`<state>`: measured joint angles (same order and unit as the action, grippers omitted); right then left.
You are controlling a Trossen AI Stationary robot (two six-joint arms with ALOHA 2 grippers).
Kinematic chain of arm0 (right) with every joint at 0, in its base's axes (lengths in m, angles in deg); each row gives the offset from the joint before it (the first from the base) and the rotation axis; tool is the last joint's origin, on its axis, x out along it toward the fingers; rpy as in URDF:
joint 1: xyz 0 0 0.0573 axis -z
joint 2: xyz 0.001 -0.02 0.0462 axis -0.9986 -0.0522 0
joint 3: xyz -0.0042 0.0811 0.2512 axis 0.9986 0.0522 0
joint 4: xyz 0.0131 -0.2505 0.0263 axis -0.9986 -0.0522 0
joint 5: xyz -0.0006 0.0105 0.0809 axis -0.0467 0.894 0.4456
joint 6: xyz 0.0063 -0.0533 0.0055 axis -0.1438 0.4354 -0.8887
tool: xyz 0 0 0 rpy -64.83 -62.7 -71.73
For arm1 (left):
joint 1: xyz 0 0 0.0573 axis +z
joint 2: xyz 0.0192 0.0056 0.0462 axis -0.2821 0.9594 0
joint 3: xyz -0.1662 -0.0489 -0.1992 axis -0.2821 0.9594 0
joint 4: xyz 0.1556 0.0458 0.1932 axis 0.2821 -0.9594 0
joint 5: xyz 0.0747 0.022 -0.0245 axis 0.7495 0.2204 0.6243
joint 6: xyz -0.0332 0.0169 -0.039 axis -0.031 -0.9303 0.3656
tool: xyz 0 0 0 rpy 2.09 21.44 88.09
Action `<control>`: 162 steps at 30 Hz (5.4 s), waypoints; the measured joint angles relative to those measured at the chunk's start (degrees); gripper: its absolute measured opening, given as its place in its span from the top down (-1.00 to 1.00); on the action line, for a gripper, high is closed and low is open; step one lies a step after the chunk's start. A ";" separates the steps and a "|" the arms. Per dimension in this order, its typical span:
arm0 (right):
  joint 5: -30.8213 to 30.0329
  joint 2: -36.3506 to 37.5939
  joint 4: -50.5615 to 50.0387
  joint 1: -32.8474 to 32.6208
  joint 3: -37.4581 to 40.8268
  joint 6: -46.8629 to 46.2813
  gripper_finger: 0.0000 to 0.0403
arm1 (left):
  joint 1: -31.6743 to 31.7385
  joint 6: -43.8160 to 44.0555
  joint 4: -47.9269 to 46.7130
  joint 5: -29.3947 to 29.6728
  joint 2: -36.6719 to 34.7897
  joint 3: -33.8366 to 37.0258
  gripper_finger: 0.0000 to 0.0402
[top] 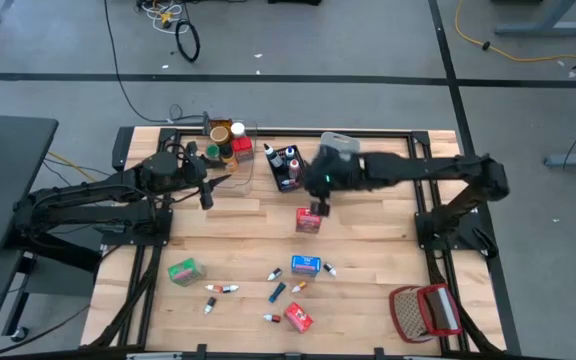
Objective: Pick & Place Kitchen Items
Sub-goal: Put the green food coloring bottle into the black bin, then put the left black food coloring bottle into the black bin
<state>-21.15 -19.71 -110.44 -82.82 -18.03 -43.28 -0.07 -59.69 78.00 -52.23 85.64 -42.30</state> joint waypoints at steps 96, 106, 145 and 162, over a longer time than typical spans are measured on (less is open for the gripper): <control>24.10 -12.36 28.64 -9.49 0.07 6.11 0.07 | -22.24 18.77 1.55 -25.03 13.78 -0.41 0.19; 24.12 -12.36 28.13 -9.53 0.07 6.10 0.07 | -34.18 28.81 1.49 -16.53 25.94 -4.10 0.19; 24.12 -12.36 22.85 -9.53 0.07 7.82 0.07 | -52.89 50.93 3.23 0.32 49.72 -6.78 0.19; 24.12 -12.38 22.87 -9.53 0.07 7.84 0.07 | -56.48 51.71 3.50 2.27 49.48 -3.08 0.19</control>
<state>2.97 -32.09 -87.57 -92.35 -17.97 -35.44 -56.54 -7.98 81.50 -49.96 135.12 -45.38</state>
